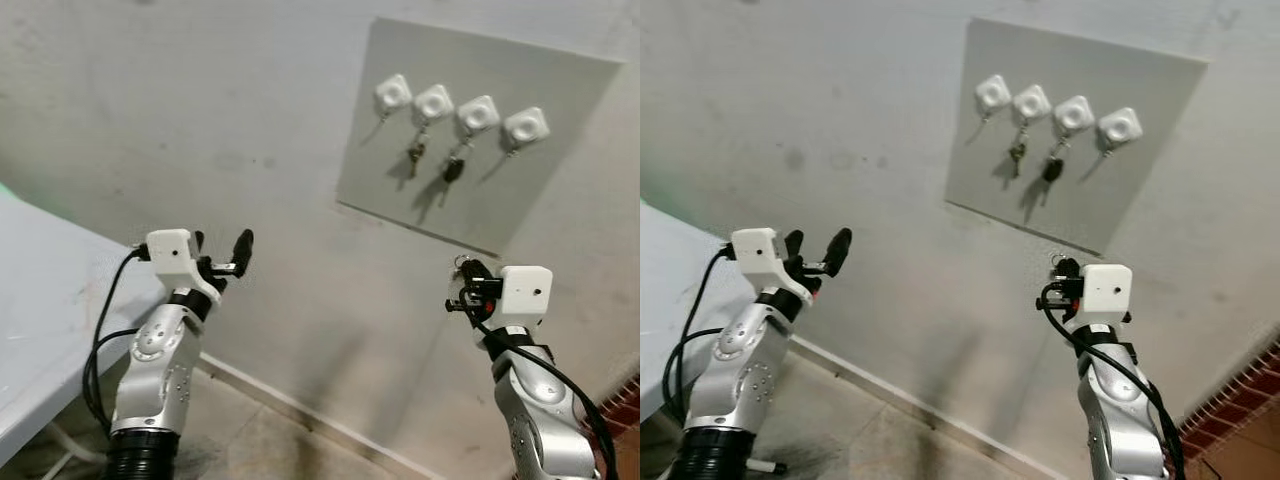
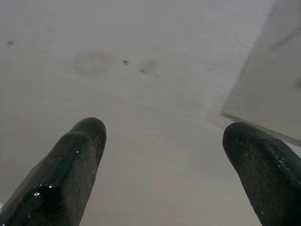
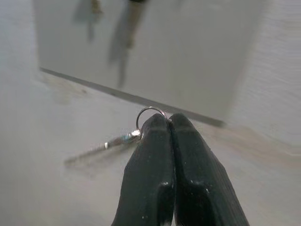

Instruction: Hang keys on a hook

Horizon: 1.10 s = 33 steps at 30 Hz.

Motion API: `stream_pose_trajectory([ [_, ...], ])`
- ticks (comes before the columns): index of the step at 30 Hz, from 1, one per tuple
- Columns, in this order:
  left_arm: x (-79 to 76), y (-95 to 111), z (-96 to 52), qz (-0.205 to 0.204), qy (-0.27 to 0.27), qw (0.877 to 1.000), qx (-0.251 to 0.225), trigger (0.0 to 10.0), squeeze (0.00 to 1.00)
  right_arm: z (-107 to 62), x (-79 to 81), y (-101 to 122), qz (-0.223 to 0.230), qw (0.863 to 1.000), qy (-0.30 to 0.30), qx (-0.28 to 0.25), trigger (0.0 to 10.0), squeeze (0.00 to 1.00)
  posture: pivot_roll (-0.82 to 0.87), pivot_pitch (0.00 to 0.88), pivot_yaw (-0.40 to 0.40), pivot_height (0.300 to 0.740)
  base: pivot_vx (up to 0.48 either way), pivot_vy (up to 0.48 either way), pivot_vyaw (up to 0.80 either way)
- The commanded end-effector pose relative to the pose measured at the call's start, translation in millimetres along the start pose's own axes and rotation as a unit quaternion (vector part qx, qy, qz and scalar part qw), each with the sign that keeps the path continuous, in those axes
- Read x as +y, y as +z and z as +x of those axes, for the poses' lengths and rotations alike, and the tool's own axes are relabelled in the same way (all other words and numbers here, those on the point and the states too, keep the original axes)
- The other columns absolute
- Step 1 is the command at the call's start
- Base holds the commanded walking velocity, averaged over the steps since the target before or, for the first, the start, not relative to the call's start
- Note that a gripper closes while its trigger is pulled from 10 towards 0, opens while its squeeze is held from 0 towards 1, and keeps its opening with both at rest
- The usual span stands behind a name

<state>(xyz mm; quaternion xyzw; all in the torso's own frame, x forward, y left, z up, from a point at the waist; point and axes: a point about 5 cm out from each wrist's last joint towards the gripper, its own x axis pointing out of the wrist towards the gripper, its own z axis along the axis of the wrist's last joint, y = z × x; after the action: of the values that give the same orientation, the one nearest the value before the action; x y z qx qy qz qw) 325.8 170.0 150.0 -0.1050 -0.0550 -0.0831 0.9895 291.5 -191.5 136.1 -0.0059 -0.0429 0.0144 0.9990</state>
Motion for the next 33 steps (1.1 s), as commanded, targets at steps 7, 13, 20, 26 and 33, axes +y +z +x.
stream_pose_trajectory([
  [7, -5.9, -2.7, 2.2, -0.015, 0.001, 1.0, 0.006, 10.0, 0.0, 1.1, -2.0, 4.0, -0.006, 1.0, -0.001, -0.006, 10.0, 0.0, 0.0, 0.0, -0.069, 0.74, 0.0, -0.206, -0.73],
  [13, -12.2, -6.1, 3.5, -0.012, 0.002, 1.0, 0.02, 10.0, 0.0, -0.2, -1.3, 7.6, -0.008, 1.0, 0.004, -0.021, 10.0, 0.0, 0.0, 0.0, -0.069, 0.74, 0.0, 0.0, -0.19],
  [20, -23.8, -10.1, 3.1, -0.032, 0.002, 0.999, 0.03, 10.0, 0.0, -1.7, -0.9, 8.3, -0.006, 1.0, 0.004, -0.019, 10.0, 0.0, -0.01, 0.0, -0.067, 0.74, 0.0, 0.0, 0.0],
  [26, -34.2, -13.3, 2.6, -0.038, 0.001, 0.998, 0.052, 10.0, 0.0, -0.3, -0.4, 8.7, -0.002, 1.0, -0.009, 0.0, 10.0, 0.0, -0.01, 0.0, -0.062, 0.74, 0.0, 0.0, 0.0],
  [33, -40.5, -3.0, 6.1, -0.042, -0.023, 0.997, 0.057, 10.0, 0.0, 6.1, -12.7, 3.6, -0.002, 0.996, -0.053, 0.066, 10.0, 0.0, -0.02, 0.01, -0.052, 0.74, 0.0, 0.0, 0.0],
])
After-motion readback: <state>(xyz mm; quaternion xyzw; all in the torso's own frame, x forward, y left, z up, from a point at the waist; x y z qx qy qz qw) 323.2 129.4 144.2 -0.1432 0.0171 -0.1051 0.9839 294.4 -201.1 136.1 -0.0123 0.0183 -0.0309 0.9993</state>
